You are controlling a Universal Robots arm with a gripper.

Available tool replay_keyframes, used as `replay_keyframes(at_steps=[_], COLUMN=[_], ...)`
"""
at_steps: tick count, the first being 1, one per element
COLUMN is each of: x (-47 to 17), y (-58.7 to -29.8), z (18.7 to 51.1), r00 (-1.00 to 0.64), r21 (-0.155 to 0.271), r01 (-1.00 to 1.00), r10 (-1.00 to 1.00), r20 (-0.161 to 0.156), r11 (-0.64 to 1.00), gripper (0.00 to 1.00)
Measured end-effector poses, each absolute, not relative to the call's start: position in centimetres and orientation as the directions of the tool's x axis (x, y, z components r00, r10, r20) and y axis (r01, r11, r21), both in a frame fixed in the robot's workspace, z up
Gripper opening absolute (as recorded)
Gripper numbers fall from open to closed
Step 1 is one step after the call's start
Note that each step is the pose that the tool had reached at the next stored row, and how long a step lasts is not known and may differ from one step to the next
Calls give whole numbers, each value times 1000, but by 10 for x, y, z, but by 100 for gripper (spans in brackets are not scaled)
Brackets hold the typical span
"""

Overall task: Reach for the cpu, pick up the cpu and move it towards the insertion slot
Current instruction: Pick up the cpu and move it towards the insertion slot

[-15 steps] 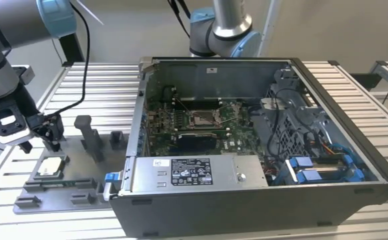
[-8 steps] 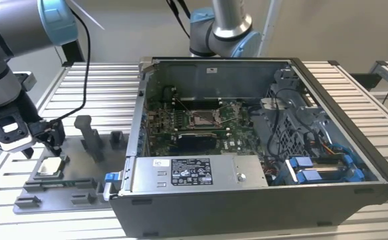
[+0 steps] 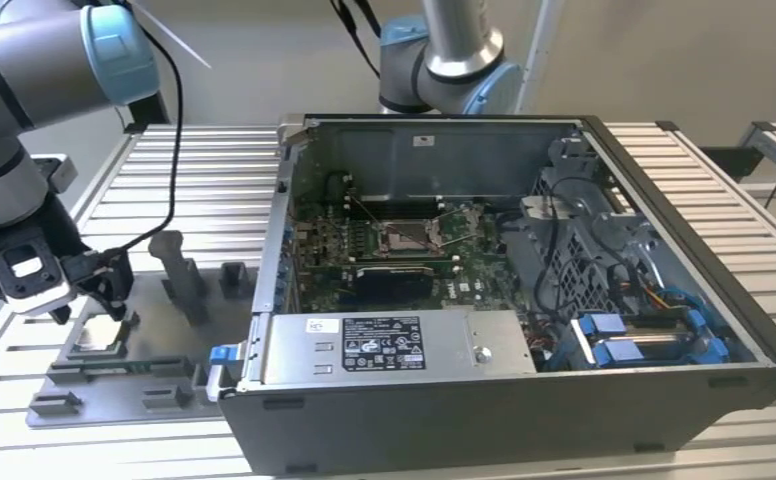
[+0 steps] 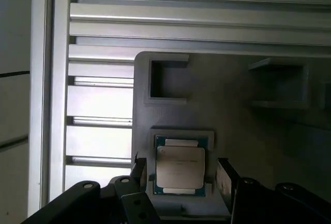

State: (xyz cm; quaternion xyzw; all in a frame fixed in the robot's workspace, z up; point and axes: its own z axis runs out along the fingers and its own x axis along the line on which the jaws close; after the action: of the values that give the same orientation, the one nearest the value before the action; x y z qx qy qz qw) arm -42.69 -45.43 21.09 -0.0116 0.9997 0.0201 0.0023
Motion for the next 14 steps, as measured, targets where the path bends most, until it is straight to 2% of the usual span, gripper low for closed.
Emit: replay_keyframes(at_steps=[14], x=[-427], y=[-460], z=[197], r00=[-1000], r21=[40], r01=[-23], r10=[-23], r20=[-5], r11=[999], gripper=[100])
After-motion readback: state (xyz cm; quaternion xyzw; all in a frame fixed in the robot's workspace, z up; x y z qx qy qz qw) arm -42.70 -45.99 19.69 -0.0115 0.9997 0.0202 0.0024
